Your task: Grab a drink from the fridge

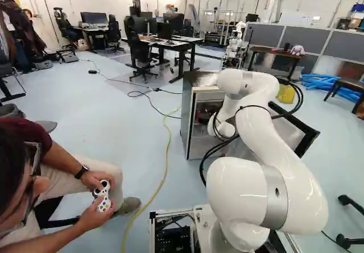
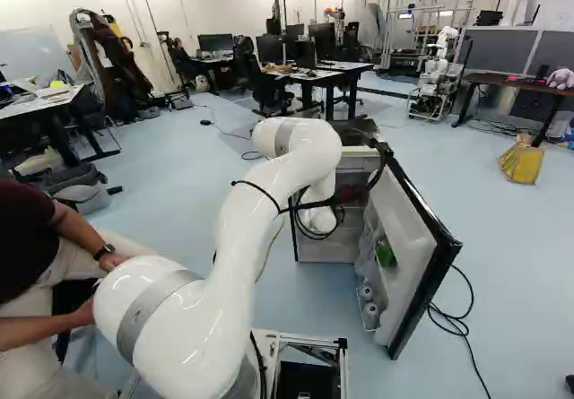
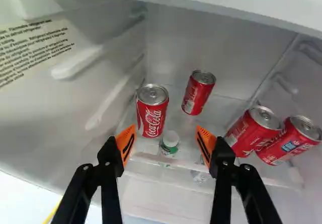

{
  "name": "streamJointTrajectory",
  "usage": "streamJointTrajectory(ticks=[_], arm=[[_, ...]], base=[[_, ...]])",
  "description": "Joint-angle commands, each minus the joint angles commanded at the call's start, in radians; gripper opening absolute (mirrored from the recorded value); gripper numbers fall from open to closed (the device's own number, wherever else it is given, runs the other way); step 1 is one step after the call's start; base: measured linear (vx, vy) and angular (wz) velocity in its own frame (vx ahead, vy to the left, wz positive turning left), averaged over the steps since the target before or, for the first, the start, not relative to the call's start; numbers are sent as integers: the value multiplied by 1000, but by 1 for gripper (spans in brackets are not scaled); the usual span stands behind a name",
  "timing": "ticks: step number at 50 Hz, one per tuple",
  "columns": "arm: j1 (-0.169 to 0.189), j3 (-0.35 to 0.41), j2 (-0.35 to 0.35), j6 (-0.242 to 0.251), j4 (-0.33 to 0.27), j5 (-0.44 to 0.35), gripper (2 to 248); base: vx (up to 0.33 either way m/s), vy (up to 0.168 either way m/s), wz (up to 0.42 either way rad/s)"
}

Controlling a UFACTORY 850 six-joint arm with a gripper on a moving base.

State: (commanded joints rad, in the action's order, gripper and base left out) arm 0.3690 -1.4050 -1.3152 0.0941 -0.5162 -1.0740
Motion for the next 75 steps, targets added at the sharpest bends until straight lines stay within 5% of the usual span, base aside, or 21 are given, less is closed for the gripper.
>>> streamJointTrajectory(ticks=[75], arm=[[-32, -147, -80, 0, 0, 0, 175]], base=[[0, 0, 0]])
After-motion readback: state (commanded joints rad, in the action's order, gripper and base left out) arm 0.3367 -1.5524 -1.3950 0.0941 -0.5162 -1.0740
